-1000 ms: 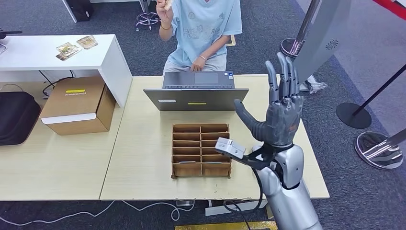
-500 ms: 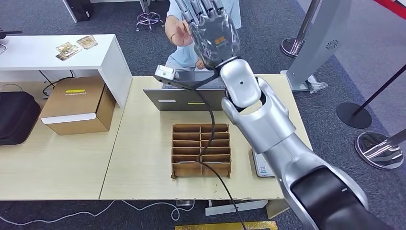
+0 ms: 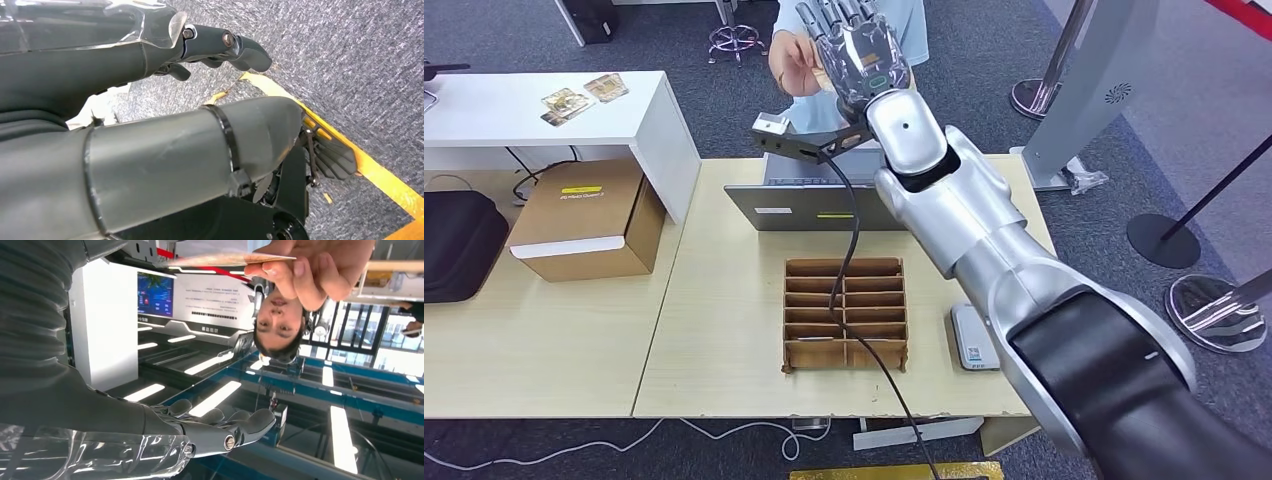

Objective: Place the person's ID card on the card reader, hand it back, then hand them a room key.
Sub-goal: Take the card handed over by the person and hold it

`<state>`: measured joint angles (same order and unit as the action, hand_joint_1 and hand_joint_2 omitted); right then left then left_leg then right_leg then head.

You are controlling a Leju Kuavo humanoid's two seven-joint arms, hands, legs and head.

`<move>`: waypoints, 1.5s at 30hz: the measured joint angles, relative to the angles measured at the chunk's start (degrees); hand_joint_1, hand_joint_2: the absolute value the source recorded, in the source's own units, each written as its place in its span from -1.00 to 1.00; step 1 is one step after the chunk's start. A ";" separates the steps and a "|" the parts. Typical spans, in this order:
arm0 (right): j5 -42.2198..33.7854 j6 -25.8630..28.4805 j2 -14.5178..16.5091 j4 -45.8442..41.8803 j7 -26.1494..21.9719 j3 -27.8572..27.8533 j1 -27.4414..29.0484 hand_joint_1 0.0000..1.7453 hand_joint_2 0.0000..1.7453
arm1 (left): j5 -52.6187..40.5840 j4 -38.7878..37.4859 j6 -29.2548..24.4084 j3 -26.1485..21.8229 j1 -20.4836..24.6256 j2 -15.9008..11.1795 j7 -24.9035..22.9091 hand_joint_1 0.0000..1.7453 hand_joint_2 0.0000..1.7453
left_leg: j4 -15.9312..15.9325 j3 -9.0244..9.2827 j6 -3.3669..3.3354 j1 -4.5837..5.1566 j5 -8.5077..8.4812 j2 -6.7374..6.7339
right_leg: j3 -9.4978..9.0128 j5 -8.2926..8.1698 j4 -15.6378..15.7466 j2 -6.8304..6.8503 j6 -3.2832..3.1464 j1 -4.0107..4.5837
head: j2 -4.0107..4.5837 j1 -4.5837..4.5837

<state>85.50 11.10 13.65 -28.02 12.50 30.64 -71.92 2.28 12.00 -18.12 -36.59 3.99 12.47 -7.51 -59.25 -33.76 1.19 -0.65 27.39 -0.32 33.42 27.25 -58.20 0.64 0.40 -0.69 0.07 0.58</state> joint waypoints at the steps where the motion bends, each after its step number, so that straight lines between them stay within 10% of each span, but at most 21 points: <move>1: 0.00 -0.08 0.00 0.63 0.08 -0.08 -0.05 -1.00 1.00 | -0.03 0.00 0.07 -0.02 0.01 0.02 0.15 -1.00 -1.00 | 0.00 0.00 0.00 0.00 0.00 0.00 | 0.00 0.00 0.00 0.00 0.00 0.00 | 0.00 0.00; 7: 0.28 0.64 -0.60 2.95 0.25 -0.90 -0.01 -1.00 1.00 | -0.58 0.00 0.31 -0.02 0.03 0.27 0.49 -1.00 -1.00 | 0.00 0.00 0.00 0.00 0.00 -0.01 | 0.02 0.00 0.00 -0.02 0.00 0.00 | 0.00 -0.01; 11: 0.28 1.16 -0.81 3.59 0.05 -1.10 -0.01 0.94 1.00 | -0.41 0.00 0.32 -0.02 0.05 0.31 0.51 -1.00 -1.00 | 0.00 0.00 0.00 0.00 0.00 -0.02 | 0.02 0.00 0.00 -0.03 0.00 0.00 | 0.00 -0.01; 12: 0.27 1.41 -0.82 3.74 0.02 -1.20 -0.01 1.00 1.00 | -0.31 0.00 0.31 -0.03 0.07 0.31 0.51 -1.00 -1.00 | 0.00 0.00 0.00 0.00 0.00 -0.02 | 0.02 0.00 0.00 -0.03 0.00 0.00 | 0.00 -0.01; 45: -2.36 16.39 -5.50 -1.00 -4.03 -8.18 2.72 1.00 1.00 | 0.88 0.00 1.12 -1.12 0.11 0.47 0.49 -1.00 -1.00 | -0.02 0.00 -0.01 0.00 0.01 0.00 | 0.03 0.00 0.05 -0.01 0.00 0.00 | 0.00 -0.01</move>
<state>83.15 27.50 8.15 -29.03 8.47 22.46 -69.20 3.16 12.00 -17.00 -37.71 4.11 12.94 -7.02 -59.26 -33.76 1.19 -0.65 27.40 -0.33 33.45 27.24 -58.15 0.63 0.40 -0.69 0.07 0.57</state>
